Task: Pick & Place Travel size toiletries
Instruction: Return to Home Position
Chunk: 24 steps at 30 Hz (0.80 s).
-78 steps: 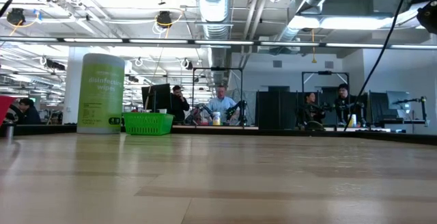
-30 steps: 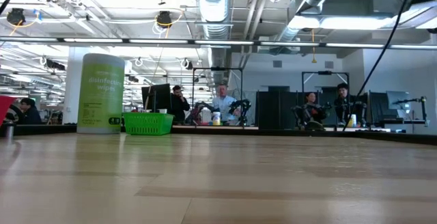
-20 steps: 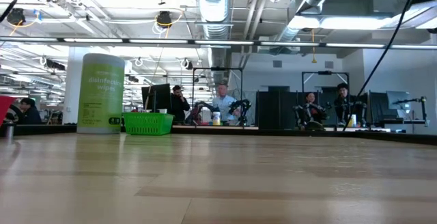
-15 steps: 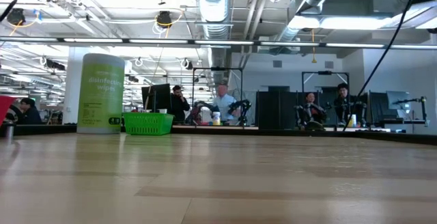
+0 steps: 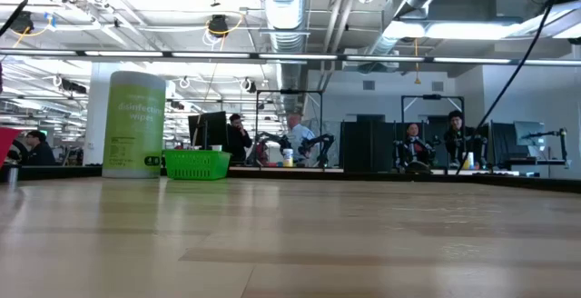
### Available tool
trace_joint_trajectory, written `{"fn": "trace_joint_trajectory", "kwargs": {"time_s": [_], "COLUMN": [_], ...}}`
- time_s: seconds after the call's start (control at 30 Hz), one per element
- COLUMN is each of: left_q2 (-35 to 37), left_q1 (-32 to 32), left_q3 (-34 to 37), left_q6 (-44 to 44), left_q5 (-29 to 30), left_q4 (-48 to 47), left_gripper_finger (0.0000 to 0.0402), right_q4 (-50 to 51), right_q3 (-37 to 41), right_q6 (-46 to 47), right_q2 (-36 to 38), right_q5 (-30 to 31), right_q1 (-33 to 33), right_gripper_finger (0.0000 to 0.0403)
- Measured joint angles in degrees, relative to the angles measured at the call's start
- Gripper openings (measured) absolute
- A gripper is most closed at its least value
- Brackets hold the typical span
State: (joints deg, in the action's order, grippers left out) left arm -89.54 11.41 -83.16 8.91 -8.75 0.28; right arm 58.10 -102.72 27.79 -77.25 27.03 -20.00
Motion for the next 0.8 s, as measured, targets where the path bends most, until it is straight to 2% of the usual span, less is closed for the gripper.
{"fn": "trace_joint_trajectory", "kwargs": {"time_s": [0.17,0.3,0.67,0.8], "left_q2": [4.47,9.63,21.76,24.99], "left_q1": [-3.34,-6.16,-12.26,-14.5], "left_q3": [7.5,13.06,23.09,26.09], "left_q6": [3.08,5.26,8.01,8.02], "left_q5": [-1.78,-2.14,-2.16,-6.51], "left_q4": [8.5,12.02,11.86,11.89], "left_gripper_finger": [0.0001,0.0001,0.0002,0.0002], "right_q4": [-1.49,-8.23,-41.02,-51.25], "right_q3": [0.56,6.24,31.19,37.76], "right_q6": [-3.01,-4.43,-7.05,-9.75], "right_q2": [3.16,6.68,14.18,15.18], "right_q5": [5.9,6.53,8.11,6.9], "right_q1": [-1.44,-2.13,-0.94,0.99], "right_gripper_finger": [0.0211,0.0167,0.0041,0.0007]}}
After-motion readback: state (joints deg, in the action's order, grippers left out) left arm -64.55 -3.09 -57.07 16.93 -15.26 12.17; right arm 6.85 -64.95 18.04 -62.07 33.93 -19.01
